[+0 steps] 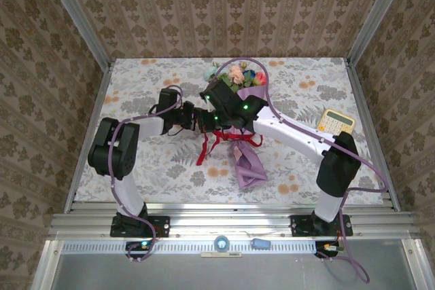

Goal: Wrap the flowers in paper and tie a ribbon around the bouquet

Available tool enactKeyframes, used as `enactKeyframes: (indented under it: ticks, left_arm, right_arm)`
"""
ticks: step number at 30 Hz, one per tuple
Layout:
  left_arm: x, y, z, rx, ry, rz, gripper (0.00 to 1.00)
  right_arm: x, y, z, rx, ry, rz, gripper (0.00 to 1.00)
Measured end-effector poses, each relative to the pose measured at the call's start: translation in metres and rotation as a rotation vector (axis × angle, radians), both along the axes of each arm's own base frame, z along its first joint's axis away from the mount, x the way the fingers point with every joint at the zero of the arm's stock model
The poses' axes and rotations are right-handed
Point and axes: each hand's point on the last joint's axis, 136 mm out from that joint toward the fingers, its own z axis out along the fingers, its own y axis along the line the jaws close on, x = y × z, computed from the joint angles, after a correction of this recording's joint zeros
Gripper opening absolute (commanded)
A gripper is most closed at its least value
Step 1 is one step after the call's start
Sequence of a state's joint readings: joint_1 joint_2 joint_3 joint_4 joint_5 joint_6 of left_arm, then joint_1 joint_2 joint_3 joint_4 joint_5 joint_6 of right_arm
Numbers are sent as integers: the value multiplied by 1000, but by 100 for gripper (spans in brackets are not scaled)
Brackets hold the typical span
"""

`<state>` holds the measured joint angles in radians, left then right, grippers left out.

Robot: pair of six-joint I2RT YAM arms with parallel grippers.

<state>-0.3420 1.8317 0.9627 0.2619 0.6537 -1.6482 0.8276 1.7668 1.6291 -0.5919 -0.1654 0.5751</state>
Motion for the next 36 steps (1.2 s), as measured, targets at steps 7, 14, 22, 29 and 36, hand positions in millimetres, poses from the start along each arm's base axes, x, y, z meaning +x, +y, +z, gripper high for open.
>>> enactKeyframes:
  ticks: [7,14,22,29,36]
  left_arm:
    - [-5,-14,1,10,-21,-20,0]
    - [-15,-31,3,7,-32,-55,0]
    - [-28,-49,24,-12,-71,-100,0]
    - [-37,-52,25,-13,-67,-120,0]
    - [-45,-59,20,0,-60,-147,0]
  right_arm:
    - [-17,18,28,87,9,138,0]
    - [-21,35,56,163,-2,212,0]
    - [-32,63,58,200,20,295,0]
    - [-42,65,62,213,40,326,0]
    - [-62,67,94,297,15,395,0]
